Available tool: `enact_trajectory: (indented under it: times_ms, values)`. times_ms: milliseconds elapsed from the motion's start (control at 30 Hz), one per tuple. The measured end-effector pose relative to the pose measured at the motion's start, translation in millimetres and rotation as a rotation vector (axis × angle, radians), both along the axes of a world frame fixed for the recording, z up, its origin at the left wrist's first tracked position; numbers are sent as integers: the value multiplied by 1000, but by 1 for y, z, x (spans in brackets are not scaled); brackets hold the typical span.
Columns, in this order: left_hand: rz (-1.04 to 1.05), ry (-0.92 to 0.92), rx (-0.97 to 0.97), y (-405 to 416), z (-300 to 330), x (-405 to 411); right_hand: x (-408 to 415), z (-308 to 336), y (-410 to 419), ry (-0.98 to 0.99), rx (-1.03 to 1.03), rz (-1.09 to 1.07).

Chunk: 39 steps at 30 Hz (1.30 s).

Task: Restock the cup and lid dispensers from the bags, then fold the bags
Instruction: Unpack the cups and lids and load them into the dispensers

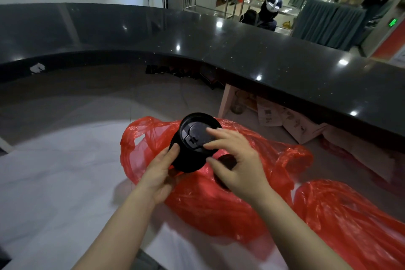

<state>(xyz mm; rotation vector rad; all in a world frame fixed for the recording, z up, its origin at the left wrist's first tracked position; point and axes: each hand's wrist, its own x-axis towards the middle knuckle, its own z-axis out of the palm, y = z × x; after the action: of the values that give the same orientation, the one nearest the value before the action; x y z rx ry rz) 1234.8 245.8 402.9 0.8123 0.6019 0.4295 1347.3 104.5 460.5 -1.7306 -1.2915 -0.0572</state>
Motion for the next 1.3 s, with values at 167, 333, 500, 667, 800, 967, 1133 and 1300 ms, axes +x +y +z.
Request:
enact_trajectory:
  times_ms: [167,333,500,667,800,967,1133,1300]
  values:
    - [24,-97,-26,10,8,-10,33,-10,-27,-160,-198,-306]
    - [-4,-131,43,14,15,-13,50,-42,-32,-459,-856,-170]
    - [10,-113,31,13,12,-14,49,-74,-18,-420,-950,-153]
    - [23,-107,11,14,10,-17,49,-90,-5,-299,-1007,-201]
    - [42,-102,3,15,11,-20,53,-87,1,-360,-961,-237]
    - [59,-96,-1,14,9,-24,57,-76,-6,-262,-782,-224]
    - [68,-70,-5,12,7,-30,52,-73,-13,-271,-586,-240]
    - [99,-46,4,6,8,-36,46,-80,-20,-439,-654,-157]
